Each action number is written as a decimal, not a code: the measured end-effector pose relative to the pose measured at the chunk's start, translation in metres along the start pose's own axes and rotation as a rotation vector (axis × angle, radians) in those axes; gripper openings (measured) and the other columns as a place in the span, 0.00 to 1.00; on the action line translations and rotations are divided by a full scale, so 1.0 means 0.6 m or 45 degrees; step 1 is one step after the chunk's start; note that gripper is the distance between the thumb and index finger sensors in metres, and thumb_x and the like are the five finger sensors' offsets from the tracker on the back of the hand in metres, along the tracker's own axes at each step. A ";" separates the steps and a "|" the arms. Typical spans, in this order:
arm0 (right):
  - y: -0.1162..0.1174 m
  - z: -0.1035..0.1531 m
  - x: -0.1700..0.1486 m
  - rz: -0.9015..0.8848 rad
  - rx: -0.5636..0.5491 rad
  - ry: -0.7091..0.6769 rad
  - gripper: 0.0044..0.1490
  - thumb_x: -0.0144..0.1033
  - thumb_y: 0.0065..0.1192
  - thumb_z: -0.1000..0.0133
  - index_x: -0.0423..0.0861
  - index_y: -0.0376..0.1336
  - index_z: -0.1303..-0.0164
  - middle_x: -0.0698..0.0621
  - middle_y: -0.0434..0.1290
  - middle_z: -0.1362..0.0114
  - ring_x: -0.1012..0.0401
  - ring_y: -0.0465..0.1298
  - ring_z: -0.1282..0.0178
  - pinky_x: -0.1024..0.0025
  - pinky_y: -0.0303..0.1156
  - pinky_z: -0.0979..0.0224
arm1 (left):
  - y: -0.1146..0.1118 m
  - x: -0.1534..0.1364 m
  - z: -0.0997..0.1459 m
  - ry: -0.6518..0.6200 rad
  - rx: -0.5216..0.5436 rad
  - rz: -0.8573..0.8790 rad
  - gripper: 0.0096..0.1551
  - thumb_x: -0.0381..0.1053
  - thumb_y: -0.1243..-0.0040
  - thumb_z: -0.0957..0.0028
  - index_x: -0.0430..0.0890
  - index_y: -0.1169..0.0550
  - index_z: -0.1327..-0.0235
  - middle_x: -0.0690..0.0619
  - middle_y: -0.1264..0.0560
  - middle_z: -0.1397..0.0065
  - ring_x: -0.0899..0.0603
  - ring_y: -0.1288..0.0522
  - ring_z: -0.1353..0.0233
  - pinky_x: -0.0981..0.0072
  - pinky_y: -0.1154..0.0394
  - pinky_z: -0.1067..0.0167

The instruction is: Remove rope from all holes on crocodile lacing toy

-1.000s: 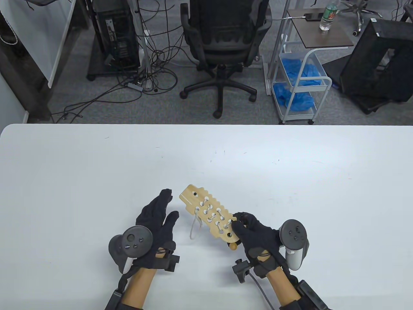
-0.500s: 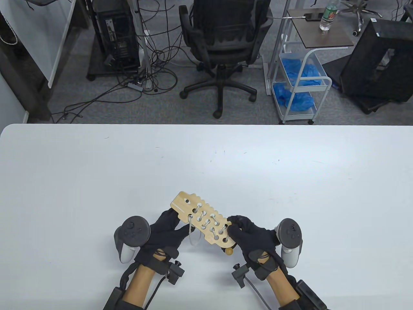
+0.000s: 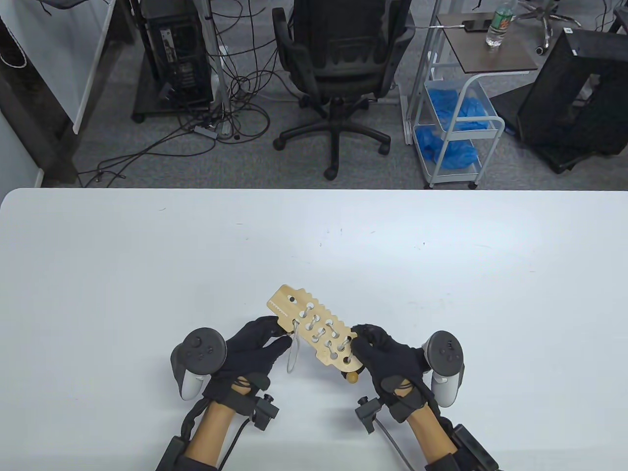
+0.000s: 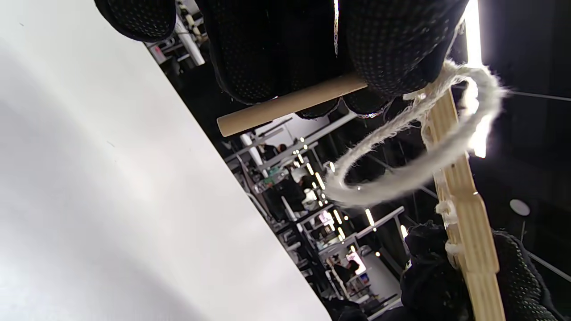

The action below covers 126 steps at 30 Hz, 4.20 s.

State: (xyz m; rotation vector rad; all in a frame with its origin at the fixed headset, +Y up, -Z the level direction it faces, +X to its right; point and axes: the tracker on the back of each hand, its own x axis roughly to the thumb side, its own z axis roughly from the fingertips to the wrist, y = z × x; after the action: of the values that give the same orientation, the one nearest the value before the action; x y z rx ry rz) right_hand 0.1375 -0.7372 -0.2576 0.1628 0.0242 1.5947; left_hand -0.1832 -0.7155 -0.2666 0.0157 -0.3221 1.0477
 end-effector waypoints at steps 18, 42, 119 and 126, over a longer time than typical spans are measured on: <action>-0.072 -0.008 -0.024 -0.076 -0.250 0.118 0.29 0.44 0.65 0.52 0.41 0.67 0.45 0.43 0.83 0.56 0.49 0.86 0.65 0.40 0.74 0.42 | 0.015 -0.017 0.001 0.043 0.053 0.014 0.25 0.54 0.33 0.51 0.63 0.18 0.38 0.55 0.19 0.31 0.45 0.24 0.31 0.31 0.34 0.29; -0.146 0.004 -0.066 -0.424 -0.589 0.232 0.29 0.44 0.62 0.49 0.42 0.63 0.41 0.43 0.81 0.51 0.48 0.85 0.58 0.39 0.72 0.38 | 0.054 -0.048 0.012 0.157 0.273 0.132 0.35 0.47 0.36 0.45 0.67 0.31 0.24 0.55 0.20 0.35 0.51 0.20 0.45 0.39 0.30 0.30; 0.031 0.014 0.026 0.440 -0.058 -0.353 0.29 0.38 0.66 0.53 0.46 0.65 0.41 0.43 0.81 0.47 0.46 0.83 0.53 0.37 0.70 0.37 | -0.030 -0.021 0.001 0.060 -0.247 1.027 0.47 0.68 0.50 0.40 0.57 0.52 0.12 0.53 0.33 0.15 0.41 0.37 0.18 0.30 0.41 0.25; 0.024 0.020 0.036 0.550 -0.140 -0.398 0.29 0.38 0.66 0.54 0.46 0.65 0.42 0.43 0.81 0.47 0.46 0.83 0.53 0.37 0.70 0.37 | -0.026 -0.009 0.003 0.146 -0.191 0.630 0.50 0.69 0.43 0.45 0.53 0.45 0.13 0.52 0.26 0.22 0.41 0.30 0.24 0.29 0.37 0.28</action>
State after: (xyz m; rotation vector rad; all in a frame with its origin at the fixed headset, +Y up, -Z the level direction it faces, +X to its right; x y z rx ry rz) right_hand 0.1245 -0.7169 -0.2423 0.3474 -0.3622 1.9775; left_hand -0.1732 -0.7283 -0.2640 -0.2702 -0.3069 1.5048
